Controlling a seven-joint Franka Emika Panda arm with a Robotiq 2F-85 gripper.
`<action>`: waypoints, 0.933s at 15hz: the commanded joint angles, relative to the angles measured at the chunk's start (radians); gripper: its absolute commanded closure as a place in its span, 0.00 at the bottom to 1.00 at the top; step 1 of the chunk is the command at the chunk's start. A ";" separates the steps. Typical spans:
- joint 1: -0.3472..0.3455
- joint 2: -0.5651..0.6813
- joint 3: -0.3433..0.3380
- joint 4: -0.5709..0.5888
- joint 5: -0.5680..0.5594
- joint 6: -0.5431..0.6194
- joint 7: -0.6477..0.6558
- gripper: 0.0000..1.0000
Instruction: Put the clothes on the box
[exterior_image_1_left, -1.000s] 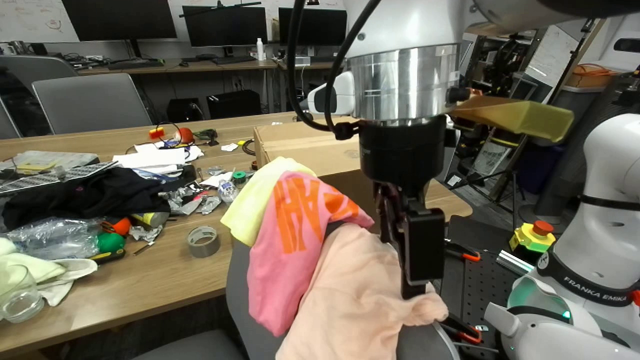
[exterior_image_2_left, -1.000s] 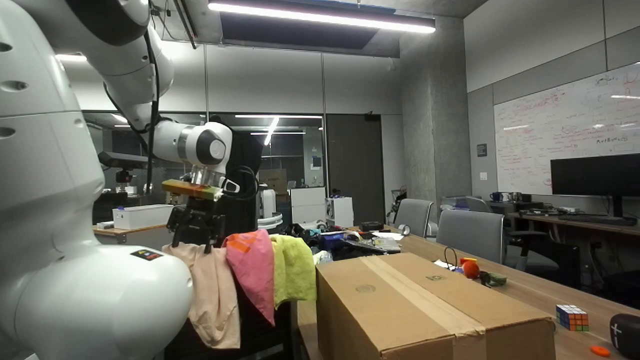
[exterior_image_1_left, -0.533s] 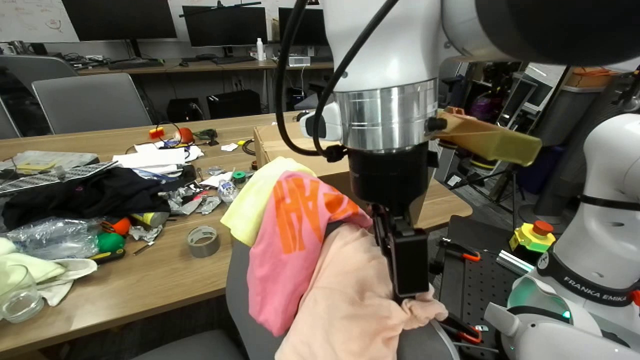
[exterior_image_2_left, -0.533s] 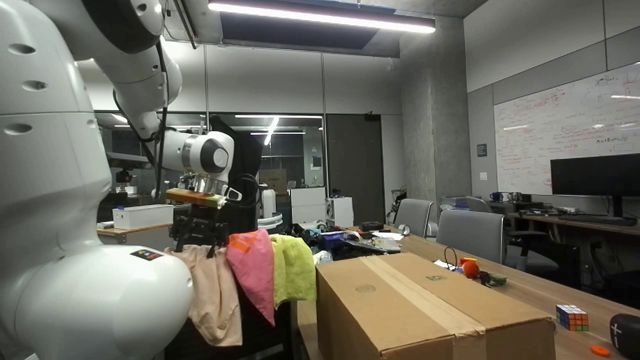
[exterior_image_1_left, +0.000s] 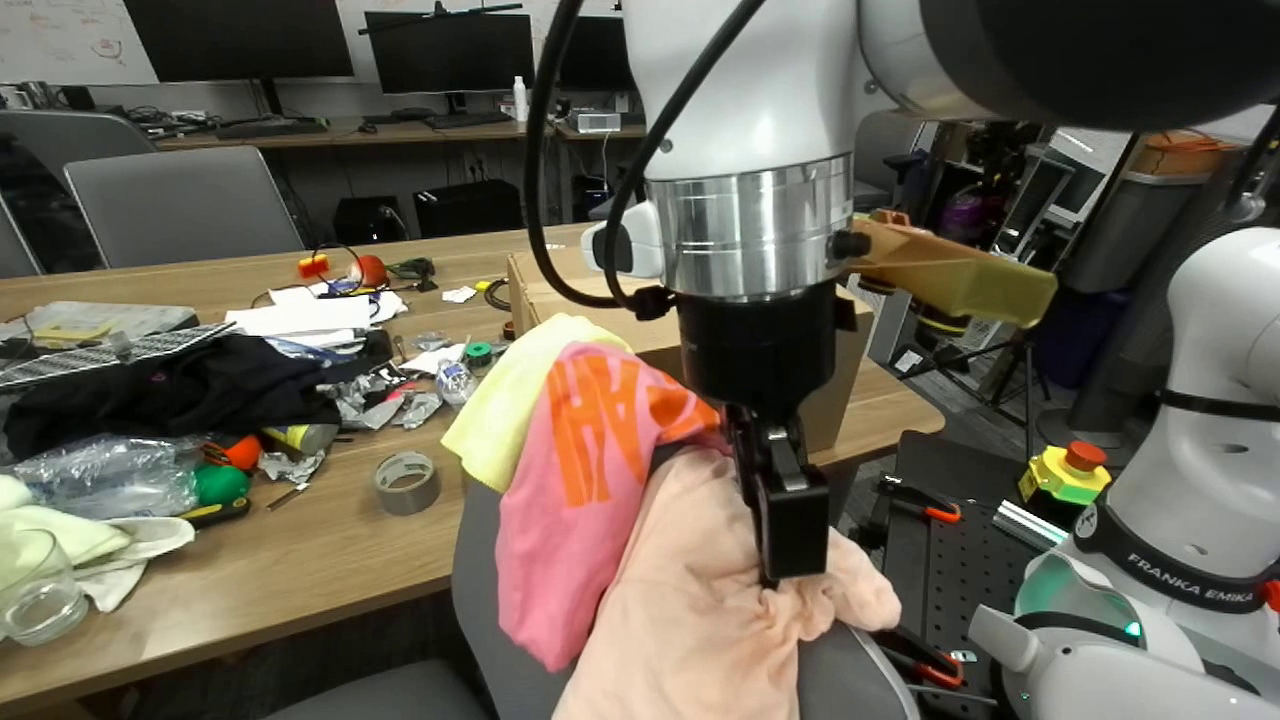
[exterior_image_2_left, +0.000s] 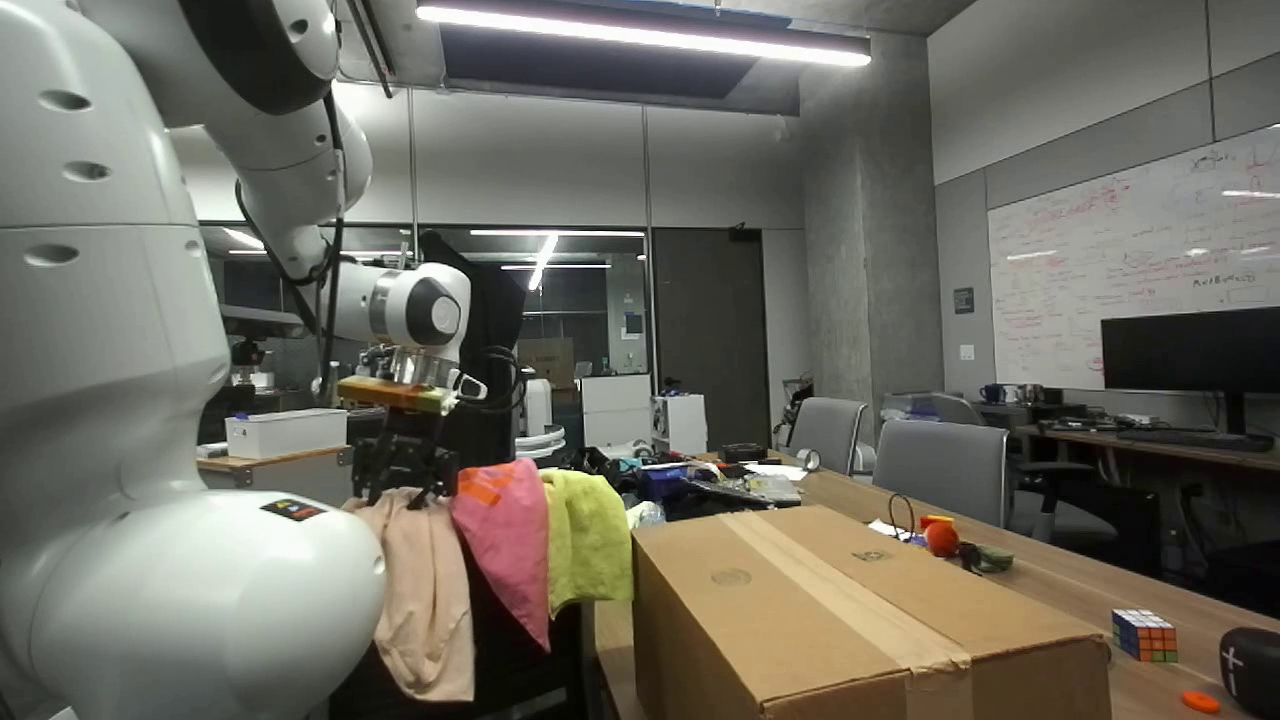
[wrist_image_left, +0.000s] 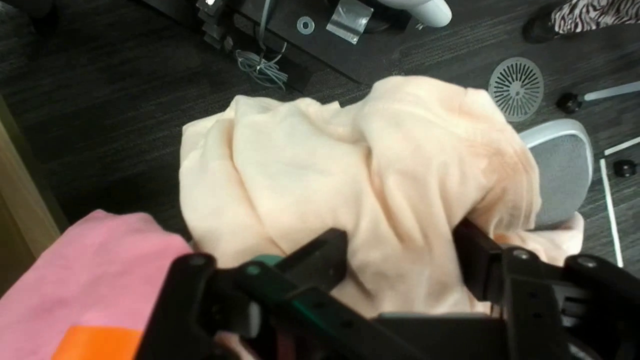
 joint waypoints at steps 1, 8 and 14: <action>0.000 0.003 0.002 0.019 -0.026 0.029 0.002 0.72; -0.001 -0.061 -0.012 0.008 -0.012 0.095 -0.019 0.99; 0.011 -0.185 -0.036 -0.012 -0.004 0.143 -0.068 0.98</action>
